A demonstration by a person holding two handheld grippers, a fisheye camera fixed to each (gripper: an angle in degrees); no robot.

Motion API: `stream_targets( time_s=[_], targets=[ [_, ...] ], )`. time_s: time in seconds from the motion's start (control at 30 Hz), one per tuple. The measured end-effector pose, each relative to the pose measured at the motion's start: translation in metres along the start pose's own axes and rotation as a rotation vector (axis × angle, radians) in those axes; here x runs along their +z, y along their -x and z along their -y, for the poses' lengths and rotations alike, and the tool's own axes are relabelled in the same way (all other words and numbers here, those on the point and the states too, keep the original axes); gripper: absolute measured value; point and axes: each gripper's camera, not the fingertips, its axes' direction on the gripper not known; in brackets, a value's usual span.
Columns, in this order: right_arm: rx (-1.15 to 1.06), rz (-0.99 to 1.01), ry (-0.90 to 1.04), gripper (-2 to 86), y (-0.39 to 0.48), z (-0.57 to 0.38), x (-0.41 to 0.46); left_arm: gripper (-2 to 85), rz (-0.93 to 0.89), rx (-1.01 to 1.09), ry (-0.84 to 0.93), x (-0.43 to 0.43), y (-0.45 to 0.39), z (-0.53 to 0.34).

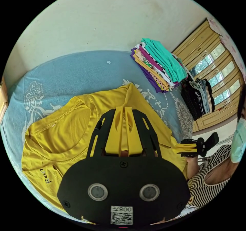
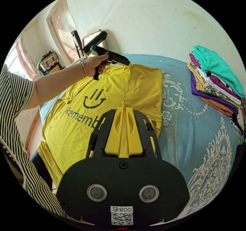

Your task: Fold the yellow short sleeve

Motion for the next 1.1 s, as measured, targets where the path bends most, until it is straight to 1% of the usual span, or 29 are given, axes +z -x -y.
stream_targets(
  time_s=[0.13, 0.2, 0.37, 0.43, 0.5, 0.63, 0.8, 0.83, 0.9, 0.97, 1.03, 1.1],
  targets=[
    [-0.01, 0.201, -0.065, 1.4, -0.016, -0.003, -0.02, 0.9, 0.034, 0.0, 0.031, 0.012, 0.005, 0.003],
    [-0.017, 0.228, -0.015, 1.4, -0.02, -0.002, -0.018, 0.9, 0.071, -0.011, 0.052, 0.019, 0.009, 0.003],
    [-0.052, 0.208, 0.125, 1.4, -0.019, 0.0, 0.0, 1.1, 0.113, -0.036, 0.102, 0.051, 0.02, 0.001],
    [-0.066, 0.169, 0.187, 1.6, -0.018, 0.003, 0.007, 1.2, 0.104, -0.047, 0.11, 0.061, 0.022, -0.001],
    [-0.069, 0.137, 0.213, 1.8, -0.018, 0.004, 0.01, 1.5, 0.107, -0.053, 0.104, 0.07, 0.024, -0.003],
    [-0.052, 0.155, 0.224, 2.2, -0.026, 0.009, 0.007, 2.3, 0.11, -0.08, 0.061, 0.08, 0.025, -0.008],
    [0.001, 0.279, 0.209, 2.4, -0.043, 0.011, -0.006, 2.7, 0.17, -0.088, -0.018, 0.079, 0.011, -0.016],
    [-0.001, 0.304, 0.194, 2.3, -0.046, 0.012, -0.012, 2.7, 0.189, -0.07, -0.041, 0.08, 0.002, -0.017],
    [0.007, 0.32, 0.154, 2.0, -0.052, 0.014, -0.024, 2.5, 0.165, -0.019, -0.057, 0.086, -0.015, -0.015],
    [0.029, 0.296, 0.105, 1.4, -0.059, 0.014, -0.036, 2.2, 0.092, 0.061, -0.042, 0.105, -0.04, -0.006],
    [0.1, 0.204, 0.028, 0.7, -0.073, 0.013, -0.049, 1.8, 0.061, 0.115, -0.01, 0.124, -0.058, 0.006],
    [0.175, 0.141, -0.003, 0.5, -0.087, 0.011, -0.053, 1.3, 0.083, 0.157, 0.017, 0.144, -0.074, 0.018]
  ],
)
